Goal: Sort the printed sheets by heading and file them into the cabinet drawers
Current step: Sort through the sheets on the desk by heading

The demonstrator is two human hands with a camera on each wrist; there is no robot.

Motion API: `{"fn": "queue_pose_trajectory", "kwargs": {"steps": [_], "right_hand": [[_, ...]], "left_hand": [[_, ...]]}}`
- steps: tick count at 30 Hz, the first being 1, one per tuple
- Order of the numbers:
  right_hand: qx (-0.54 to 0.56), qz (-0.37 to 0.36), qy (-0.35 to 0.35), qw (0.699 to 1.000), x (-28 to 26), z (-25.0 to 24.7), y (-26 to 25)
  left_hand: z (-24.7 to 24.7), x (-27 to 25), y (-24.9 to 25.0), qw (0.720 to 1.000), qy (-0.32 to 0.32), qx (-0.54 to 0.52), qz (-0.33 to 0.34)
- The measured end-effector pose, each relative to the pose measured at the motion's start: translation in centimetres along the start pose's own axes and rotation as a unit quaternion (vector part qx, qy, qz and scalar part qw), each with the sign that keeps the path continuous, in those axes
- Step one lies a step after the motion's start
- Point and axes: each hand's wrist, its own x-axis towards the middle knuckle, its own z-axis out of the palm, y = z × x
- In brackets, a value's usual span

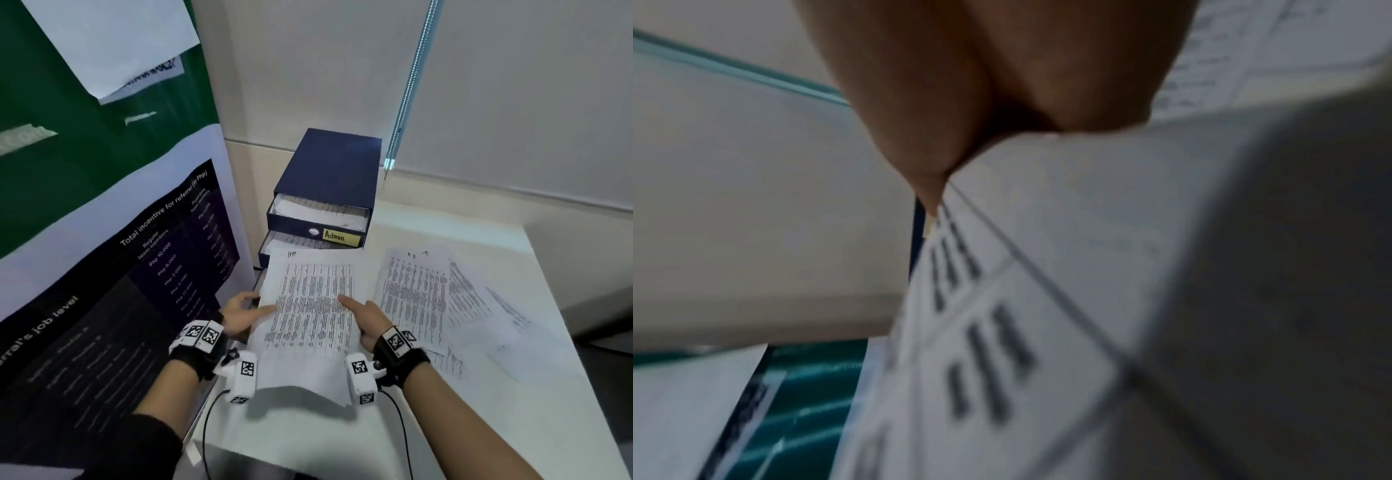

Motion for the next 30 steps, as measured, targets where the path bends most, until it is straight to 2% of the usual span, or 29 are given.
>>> {"fn": "queue_pose_trajectory", "kwargs": {"steps": [3, 6, 10, 15, 18, 20, 21, 23, 25, 28, 30], "right_hand": [[0.040, 0.058, -0.039, 0.997, 2.4, -0.9, 0.8], [0.088, 0.091, -0.076, 0.989, 1.7, -0.8, 0.0], [0.152, 0.072, -0.133, 0.977, 0.9, -0.8, -0.8], [0.137, 0.059, -0.189, 0.971, 0.2, -0.9, -1.3], [0.105, 0.038, -0.185, 0.976, -0.1, -0.8, -2.1], [0.070, 0.012, -0.154, 0.985, 1.1, -0.9, -2.8], [0.050, 0.014, -0.130, 0.990, 1.8, -1.1, -3.3], [0.042, 0.023, -0.081, 0.996, 3.5, -1.1, -4.0], [0.047, 0.018, -0.050, 0.997, 5.2, -0.9, -4.6], [0.036, 0.035, -0.039, 0.998, 5.6, -0.7, -5.7], [0.027, 0.064, -0.081, 0.994, 5.9, -1.1, -5.9]], "left_hand": [[-1.3, -0.8, -0.6, 0.998, -0.037, -0.059, -0.011], [-2.2, -1.5, 0.2, 0.990, -0.036, -0.138, 0.006], [-2.9, -2.3, 2.8, 0.975, -0.010, -0.216, 0.054], [-3.2, -2.5, 5.1, 0.962, 0.052, -0.254, 0.081], [-3.2, -1.6, 5.3, 0.968, 0.101, -0.215, 0.082], [-3.1, -1.2, 5.7, 0.969, 0.111, -0.210, 0.064], [-3.0, -1.3, 6.1, 0.971, 0.093, -0.217, 0.043], [-2.6, -1.5, 6.8, 0.976, 0.007, -0.220, 0.004], [-2.4, -1.0, 7.0, 0.981, -0.040, -0.191, -0.006], [-2.2, 0.7, 7.1, 0.982, -0.009, -0.185, -0.025], [-2.0, 1.7, 7.6, 0.985, 0.024, -0.168, -0.017]]}}
